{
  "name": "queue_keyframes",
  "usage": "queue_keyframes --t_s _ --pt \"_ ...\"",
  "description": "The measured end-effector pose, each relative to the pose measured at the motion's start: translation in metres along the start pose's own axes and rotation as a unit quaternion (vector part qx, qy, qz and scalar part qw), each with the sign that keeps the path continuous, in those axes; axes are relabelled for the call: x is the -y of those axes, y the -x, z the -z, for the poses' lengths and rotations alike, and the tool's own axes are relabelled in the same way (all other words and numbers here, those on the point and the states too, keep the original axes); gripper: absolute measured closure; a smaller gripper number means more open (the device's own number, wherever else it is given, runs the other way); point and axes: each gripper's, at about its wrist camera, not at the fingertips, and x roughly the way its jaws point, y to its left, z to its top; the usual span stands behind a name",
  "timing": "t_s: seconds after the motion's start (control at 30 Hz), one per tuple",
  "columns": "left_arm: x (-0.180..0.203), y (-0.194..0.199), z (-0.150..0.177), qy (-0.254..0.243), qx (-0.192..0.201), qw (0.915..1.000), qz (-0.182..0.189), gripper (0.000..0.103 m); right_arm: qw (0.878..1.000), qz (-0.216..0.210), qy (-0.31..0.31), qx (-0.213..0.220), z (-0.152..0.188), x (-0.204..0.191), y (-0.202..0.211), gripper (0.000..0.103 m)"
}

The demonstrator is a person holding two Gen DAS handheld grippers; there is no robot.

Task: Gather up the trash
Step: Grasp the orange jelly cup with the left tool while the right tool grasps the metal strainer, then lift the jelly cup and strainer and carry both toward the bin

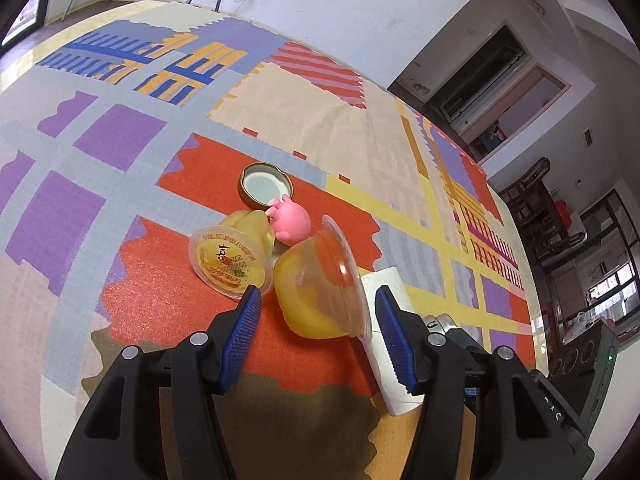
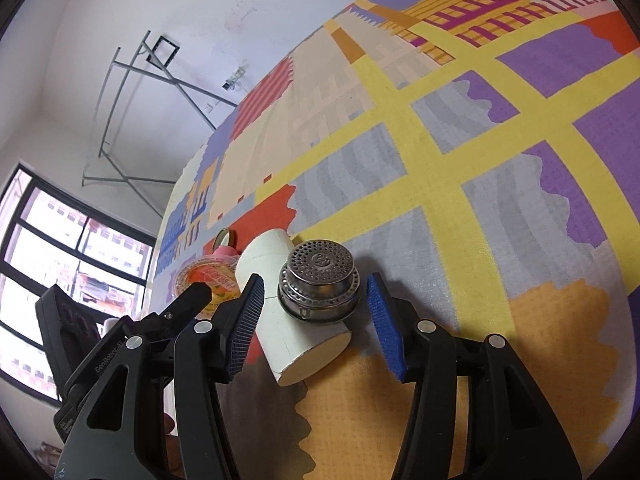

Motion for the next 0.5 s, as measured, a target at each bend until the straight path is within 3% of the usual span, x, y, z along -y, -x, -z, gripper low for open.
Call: queue_keyframes --t_s 0.23,0.33,0.5 --pt "-0.003 -0.007 -0.002 0.007 -0.001 1.0 -0.003 0.042 1.0 0.007 0.003 0.003 0.002 0.0 -0.003 0.05" --pt "-0.005 -0.011 -0.001 0.011 -0.004 0.9999 -0.002 0.043 1.0 0.01 0.007 0.002 0.003 -0.002 -0.005 0.057" --pt "0.001 -0.013 0.002 -0.006 -0.011 0.9999 -0.006 0.065 0.999 0.026 0.022 0.008 0.002 -0.006 -0.003 0.058"
